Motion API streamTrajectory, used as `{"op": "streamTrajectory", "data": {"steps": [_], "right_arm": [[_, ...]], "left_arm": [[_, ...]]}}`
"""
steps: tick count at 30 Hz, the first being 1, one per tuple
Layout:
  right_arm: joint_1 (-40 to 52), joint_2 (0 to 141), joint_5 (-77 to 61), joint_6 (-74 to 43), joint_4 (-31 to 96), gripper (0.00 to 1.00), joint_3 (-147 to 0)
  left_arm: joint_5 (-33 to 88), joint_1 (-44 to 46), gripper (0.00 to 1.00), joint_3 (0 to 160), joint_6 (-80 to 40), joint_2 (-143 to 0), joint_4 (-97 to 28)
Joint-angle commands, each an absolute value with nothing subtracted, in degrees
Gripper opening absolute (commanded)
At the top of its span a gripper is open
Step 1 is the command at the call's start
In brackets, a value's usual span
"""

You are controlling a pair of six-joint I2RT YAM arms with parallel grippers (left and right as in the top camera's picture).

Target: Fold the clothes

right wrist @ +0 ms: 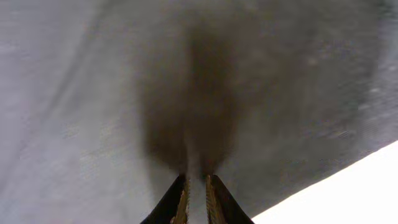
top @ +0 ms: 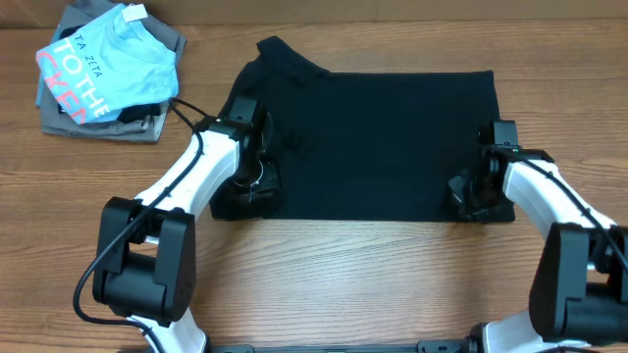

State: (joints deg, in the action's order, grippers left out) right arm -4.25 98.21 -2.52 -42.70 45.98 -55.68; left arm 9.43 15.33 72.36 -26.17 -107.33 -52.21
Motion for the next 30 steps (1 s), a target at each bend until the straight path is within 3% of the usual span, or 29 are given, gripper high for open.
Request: {"op": "streamTrajectory", "data": {"steps": [1,11,14,30], "right_arm": [[-5.26,99.7,-1.58,-43.7,46.22,0.13,-55.44],[-5.34,100.09,-1.52,-43.7,46.7,0.13,-55.44],[-5.34,100.27,-1.52,-43.75,47.29,0.04,-55.44],[-5.34,98.8,7.51,-55.7,56.49,0.04,-55.44]], "left_arm": [[9.63,15.27,0.16,71.72,-25.74,-109.91,-51.68],[9.47,12.64,0.04,71.72,-25.74,-117.8,-51.96],[9.43,11.2,0.04,71.72,-25.71,-118.48,-54.22],[8.38,7.68,0.04,71.72,-27.46,-114.67,-64.27]]}}
